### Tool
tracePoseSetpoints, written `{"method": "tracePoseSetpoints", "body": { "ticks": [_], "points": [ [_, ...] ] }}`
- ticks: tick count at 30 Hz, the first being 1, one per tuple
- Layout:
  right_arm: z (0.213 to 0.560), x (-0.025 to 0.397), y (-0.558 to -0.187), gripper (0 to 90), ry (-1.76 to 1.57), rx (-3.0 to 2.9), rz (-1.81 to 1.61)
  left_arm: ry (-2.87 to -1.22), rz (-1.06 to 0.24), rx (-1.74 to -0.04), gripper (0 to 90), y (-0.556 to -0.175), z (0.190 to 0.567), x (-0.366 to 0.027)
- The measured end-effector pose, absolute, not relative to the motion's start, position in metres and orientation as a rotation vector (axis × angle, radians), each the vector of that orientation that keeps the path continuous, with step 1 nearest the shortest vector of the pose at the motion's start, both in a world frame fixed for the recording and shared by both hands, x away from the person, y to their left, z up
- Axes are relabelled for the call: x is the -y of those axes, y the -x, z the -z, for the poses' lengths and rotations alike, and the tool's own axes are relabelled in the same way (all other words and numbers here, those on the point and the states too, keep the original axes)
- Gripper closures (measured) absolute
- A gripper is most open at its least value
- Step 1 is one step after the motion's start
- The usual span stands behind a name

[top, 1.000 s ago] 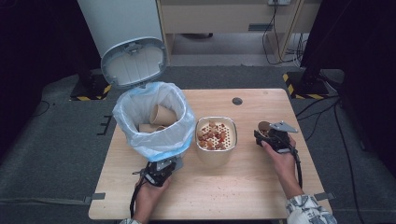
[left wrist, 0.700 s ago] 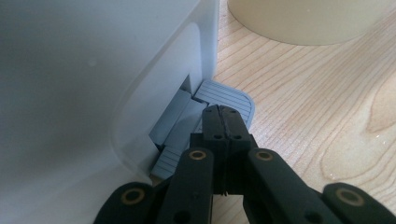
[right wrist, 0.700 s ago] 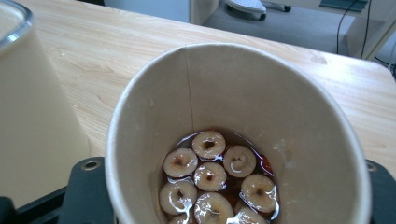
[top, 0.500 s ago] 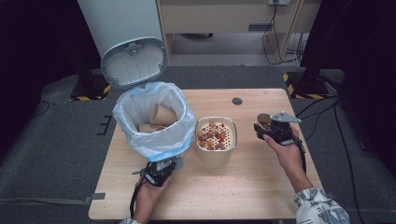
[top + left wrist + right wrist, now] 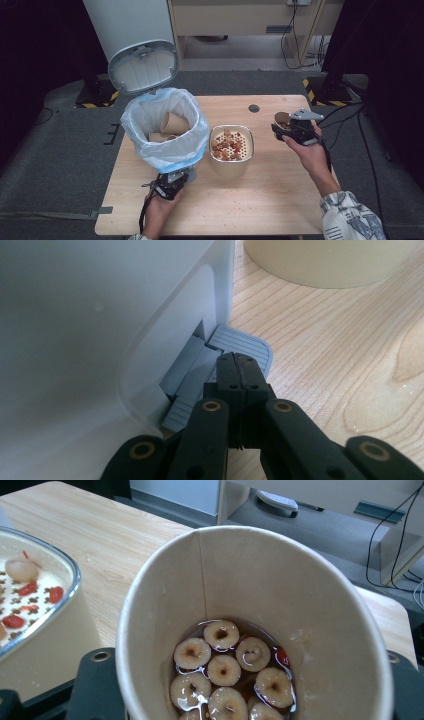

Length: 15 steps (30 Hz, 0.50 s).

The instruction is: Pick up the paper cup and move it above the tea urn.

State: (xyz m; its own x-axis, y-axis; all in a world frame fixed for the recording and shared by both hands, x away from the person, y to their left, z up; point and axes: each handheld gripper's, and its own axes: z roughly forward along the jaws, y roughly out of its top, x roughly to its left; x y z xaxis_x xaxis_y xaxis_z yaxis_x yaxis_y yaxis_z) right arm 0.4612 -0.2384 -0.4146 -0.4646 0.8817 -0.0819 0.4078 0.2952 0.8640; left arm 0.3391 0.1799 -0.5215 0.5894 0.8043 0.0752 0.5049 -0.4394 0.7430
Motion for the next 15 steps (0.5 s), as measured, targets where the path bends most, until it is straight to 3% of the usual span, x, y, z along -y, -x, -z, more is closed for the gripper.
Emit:
{"method": "tracePoseSetpoints", "body": {
  "ticks": [15],
  "points": [
    [0.377, 0.228, -0.471, 36.1, -1.078, -2.005, -1.119, -2.128, -0.557, -1.037, 89.8, -0.339, 0.521, -0.179]
  ]
}}
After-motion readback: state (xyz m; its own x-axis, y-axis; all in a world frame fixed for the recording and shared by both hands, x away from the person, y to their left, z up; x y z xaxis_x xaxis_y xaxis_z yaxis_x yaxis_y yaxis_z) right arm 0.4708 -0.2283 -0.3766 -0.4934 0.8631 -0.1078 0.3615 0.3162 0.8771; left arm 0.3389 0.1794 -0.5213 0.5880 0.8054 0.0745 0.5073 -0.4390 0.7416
